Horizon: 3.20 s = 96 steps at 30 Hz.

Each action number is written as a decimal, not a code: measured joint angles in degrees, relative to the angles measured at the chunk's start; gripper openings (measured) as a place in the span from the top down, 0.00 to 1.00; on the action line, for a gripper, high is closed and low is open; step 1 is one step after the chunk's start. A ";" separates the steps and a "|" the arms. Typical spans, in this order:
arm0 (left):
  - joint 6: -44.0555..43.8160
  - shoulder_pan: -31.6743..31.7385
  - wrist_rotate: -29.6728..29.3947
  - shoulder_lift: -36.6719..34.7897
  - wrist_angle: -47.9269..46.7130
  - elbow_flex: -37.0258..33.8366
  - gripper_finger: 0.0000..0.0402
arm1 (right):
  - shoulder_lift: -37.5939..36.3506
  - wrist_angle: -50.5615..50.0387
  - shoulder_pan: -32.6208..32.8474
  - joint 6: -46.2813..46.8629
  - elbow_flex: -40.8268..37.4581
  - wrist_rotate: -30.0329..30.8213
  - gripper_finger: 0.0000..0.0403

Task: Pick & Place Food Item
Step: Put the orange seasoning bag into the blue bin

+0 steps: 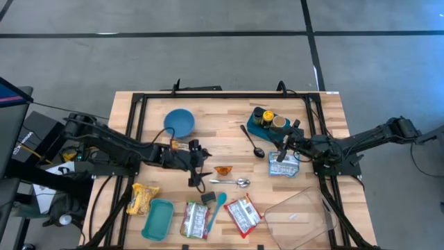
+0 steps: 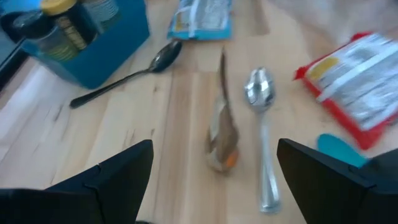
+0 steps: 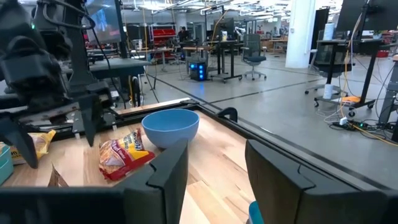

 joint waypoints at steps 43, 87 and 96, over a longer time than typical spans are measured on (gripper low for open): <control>-5.04 3.45 4.56 11.10 12.07 0.02 0.36 | 0.00 -0.44 0.00 0.02 0.00 0.00 0.62; -3.17 5.31 4.56 10.86 22.94 0.04 1.00 | 0.12 -0.09 1.09 0.02 0.43 -7.88 0.62; -3.46 9.95 12.85 10.84 23.64 0.90 1.00 | 6.59 -2.57 1.07 -0.01 4.74 -9.21 0.62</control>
